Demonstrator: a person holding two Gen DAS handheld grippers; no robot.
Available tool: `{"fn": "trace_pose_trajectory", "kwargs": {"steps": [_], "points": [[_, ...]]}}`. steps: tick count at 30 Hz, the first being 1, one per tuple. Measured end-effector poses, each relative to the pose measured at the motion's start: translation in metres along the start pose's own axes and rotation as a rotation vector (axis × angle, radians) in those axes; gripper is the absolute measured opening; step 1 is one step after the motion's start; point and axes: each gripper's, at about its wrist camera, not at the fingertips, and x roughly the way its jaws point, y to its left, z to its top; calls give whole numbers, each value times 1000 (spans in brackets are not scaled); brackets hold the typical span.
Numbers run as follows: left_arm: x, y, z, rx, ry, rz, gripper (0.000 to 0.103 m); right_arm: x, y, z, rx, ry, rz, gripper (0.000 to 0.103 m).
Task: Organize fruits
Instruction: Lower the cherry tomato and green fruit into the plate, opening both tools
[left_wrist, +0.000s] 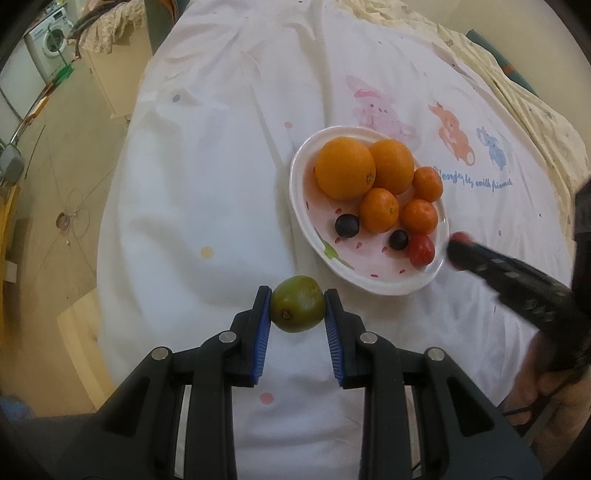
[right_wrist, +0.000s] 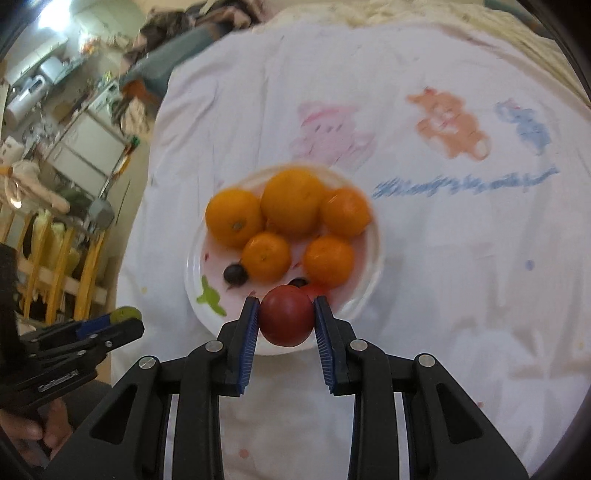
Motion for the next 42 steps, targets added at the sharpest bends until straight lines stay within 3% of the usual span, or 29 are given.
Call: {"fn": "trace_pose_trajectory", "kwargs": {"steps": [8, 21, 22, 23, 24, 31, 33, 35, 42], "points": [[6, 2, -2, 6, 14, 16, 25, 39, 29, -1, -86, 82, -12, 32], [11, 0, -3, 15, 17, 32, 25, 23, 16, 0, -19, 40, 17, 35], [11, 1, -2, 10, 18, 35, 25, 20, 13, 1, -2, 35, 28, 41], [12, 1, -2, 6, 18, 39, 25, 17, 10, 1, 12, 28, 36, 59], [12, 1, -1, 4, 19, 40, 25, 13, 9, 1, 21, 21, 38, 65], [11, -10, 1, 15, -9, 26, 25, -25, -26, 2, 140, -64, 76, 67], [13, -13, 4, 18, -14, 27, 25, -34, -40, 2, 185, -79, 83, 73], [14, -14, 5, 10, -15, 26, 25, -40, -54, 0, 227, -95, 100, 85], [26, -24, 13, -4, 2, 13, 25, -47, -87, -10, 316, -83, 106, 86]]}}
